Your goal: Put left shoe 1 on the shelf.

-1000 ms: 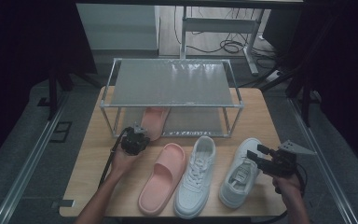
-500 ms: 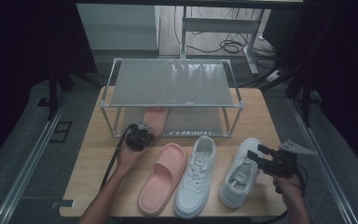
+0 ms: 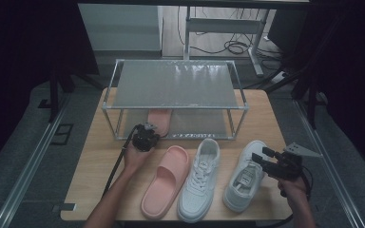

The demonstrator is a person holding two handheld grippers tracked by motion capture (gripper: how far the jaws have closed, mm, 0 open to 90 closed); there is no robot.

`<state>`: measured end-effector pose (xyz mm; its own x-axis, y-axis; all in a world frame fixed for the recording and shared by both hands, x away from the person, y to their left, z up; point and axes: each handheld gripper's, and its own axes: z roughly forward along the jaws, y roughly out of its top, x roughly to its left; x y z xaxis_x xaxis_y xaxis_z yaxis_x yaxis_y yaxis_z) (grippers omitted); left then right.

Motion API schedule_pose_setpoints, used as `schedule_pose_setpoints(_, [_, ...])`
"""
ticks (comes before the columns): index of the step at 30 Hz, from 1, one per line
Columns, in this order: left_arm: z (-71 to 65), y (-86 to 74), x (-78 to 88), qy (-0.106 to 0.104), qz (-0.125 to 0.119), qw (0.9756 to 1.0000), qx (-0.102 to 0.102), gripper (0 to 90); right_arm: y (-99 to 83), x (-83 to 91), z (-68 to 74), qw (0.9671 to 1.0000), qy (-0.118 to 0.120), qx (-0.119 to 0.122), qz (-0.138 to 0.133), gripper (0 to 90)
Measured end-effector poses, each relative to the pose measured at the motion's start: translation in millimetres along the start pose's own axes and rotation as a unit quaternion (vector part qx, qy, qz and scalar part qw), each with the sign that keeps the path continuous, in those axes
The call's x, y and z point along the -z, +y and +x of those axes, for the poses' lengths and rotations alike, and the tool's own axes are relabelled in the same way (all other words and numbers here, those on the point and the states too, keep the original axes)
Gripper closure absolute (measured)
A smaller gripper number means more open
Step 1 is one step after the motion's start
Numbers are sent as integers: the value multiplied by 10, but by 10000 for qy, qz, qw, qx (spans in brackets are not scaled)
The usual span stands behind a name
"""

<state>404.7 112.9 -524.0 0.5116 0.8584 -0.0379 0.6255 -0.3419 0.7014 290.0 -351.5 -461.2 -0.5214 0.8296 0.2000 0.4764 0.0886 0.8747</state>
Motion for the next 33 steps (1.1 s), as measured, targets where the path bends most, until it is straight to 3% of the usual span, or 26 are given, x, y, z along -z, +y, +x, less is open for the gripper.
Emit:
schedule_pose_setpoints(13, [-27,56,-91,-16,-54,9999,130,879,0,7,-6,10000,-3,-11,-5,398])
schedule_pose_setpoints(15, [-28,57,-67,68,7,9999,100,878,0,7,-7,10000,-3,-21,-19,398])
schedule_pose_setpoints(23, [-89,17,281,-2,-244,9997,76,896,4,32,-22,10000,-23,-37,-43,398])
schedule_pose_setpoints(33, [-243,-166,692,-398,-397,9984,-63,897,4,18,2,10000,-15,-2,-22,398])
